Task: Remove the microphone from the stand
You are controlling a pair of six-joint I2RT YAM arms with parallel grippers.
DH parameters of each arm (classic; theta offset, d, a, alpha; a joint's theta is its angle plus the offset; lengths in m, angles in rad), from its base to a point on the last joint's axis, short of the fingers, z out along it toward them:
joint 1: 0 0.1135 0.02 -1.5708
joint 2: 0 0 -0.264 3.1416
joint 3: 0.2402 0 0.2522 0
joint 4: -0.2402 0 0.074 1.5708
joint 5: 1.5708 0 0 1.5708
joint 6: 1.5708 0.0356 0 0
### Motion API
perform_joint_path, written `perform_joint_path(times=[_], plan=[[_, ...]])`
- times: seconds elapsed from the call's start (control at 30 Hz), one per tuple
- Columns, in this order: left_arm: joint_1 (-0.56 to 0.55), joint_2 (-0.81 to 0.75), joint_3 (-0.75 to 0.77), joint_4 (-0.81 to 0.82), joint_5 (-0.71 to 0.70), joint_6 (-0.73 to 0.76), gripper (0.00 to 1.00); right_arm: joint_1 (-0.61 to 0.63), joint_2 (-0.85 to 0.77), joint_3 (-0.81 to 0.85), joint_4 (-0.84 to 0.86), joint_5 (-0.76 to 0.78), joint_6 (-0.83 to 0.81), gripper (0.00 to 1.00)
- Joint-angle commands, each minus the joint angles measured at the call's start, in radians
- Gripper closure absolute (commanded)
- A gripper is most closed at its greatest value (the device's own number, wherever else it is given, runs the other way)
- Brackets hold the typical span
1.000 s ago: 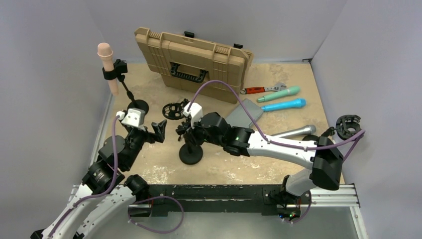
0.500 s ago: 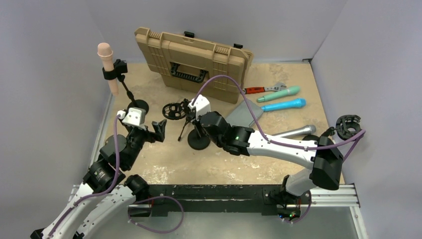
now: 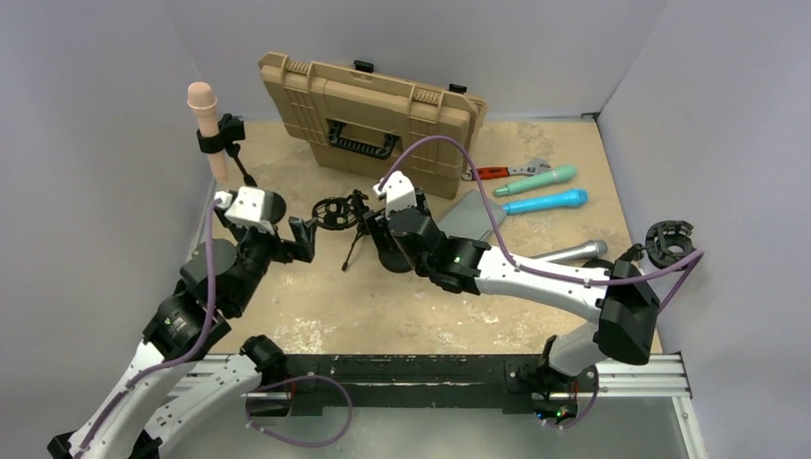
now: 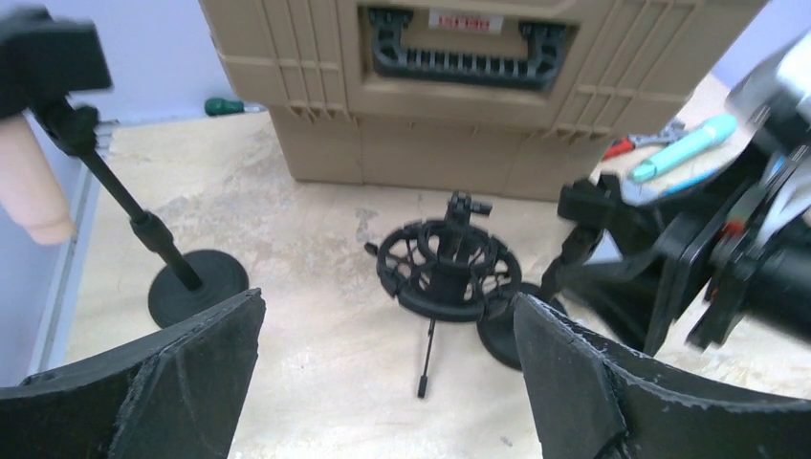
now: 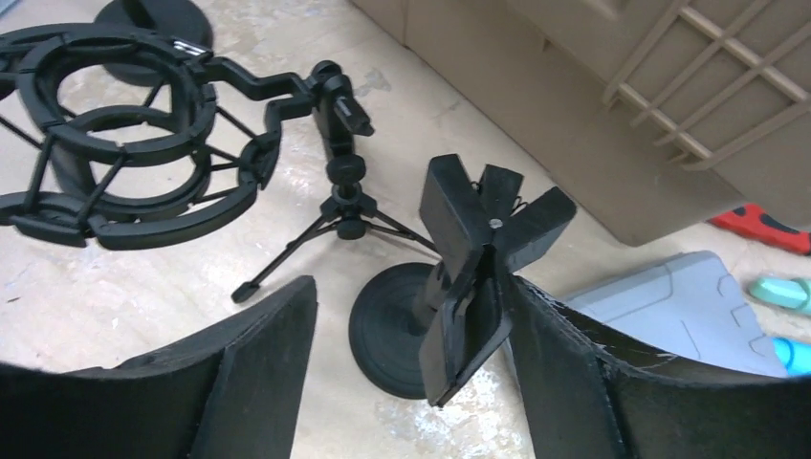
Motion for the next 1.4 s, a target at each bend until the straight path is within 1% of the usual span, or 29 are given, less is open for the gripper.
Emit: perform_joint_path(times=[0.0,0.13,0.2,0.27,0.33,0.37,0.43,0.57,0.63,0.7,0.83,0.9,0.97,1.07,1.2,1.23,1.27,1.3,1.37], plan=[[0.008,0.091,0.231,-0.114,-0.057,-0.033,0.00,0.003,-0.033,0.046,0.039,-0.056,0.019,0.28],[0.056,0.222,0.443,-0.224,-0.112,-0.040,0.00,0.003,-0.110,0.048,0.031,-0.082,0.029,0.23],[0.090,0.295,0.535,-0.255,-0.125,-0.006,0.00,0.003,-0.160,0.049,0.006,-0.090,0.029,0.23],[0.149,0.369,0.598,-0.253,-0.109,0.056,0.00,0.003,-0.212,0.048,-0.007,-0.093,0.025,0.22],[0.266,0.444,0.642,-0.244,-0.069,0.076,0.00,0.003,-0.264,0.040,-0.016,-0.095,0.021,0.22],[0.330,0.477,0.667,-0.252,-0.029,0.055,0.00,0.003,-0.291,0.032,-0.019,-0.097,0.022,0.22],[0.451,0.547,0.709,-0.253,-0.004,0.016,0.00,0.005,-0.350,0.014,-0.026,-0.100,0.022,0.22],[0.579,0.646,0.765,-0.217,0.039,-0.061,0.00,0.003,-0.446,-0.027,-0.049,-0.103,0.043,0.22],[0.593,0.704,0.797,-0.176,0.005,-0.022,0.00,0.003,-0.493,-0.050,-0.062,-0.097,0.048,0.22],[0.598,0.781,0.841,-0.153,-0.073,0.028,0.00,0.002,-0.537,-0.068,-0.075,-0.084,0.050,0.22],[0.653,0.951,0.982,-0.207,-0.132,0.015,0.00,0.003,-0.625,-0.099,-0.097,-0.063,0.052,0.22],[0.664,0.990,1.008,-0.184,-0.155,0.017,0.00,0.002,-0.664,-0.114,-0.104,-0.058,0.056,0.22],[0.664,1.020,1.021,-0.152,-0.183,0.049,0.00,0.004,-0.698,-0.121,-0.113,-0.055,0.061,0.21],[0.670,1.070,1.082,-0.154,-0.275,0.071,0.00,0.003,-0.723,-0.122,-0.136,-0.048,0.068,0.21],[0.681,1.108,1.082,-0.105,-0.270,0.096,0.01,0.003,-0.731,-0.120,-0.147,-0.043,0.074,0.21],[0.682,1.111,1.075,-0.094,-0.262,0.096,0.04,0.003,-0.729,-0.120,-0.145,-0.043,0.075,0.21],[0.682,1.109,1.060,-0.082,-0.253,0.100,0.11,0.003,-0.724,-0.118,-0.146,-0.043,0.075,0.21],[0.682,1.104,1.039,-0.068,-0.247,0.102,0.18,0.003,-0.720,-0.114,-0.147,-0.044,0.076,0.21],[0.681,1.081,0.992,-0.031,-0.246,0.109,0.35,0.003,-0.709,-0.107,-0.148,-0.047,0.080,0.21]])
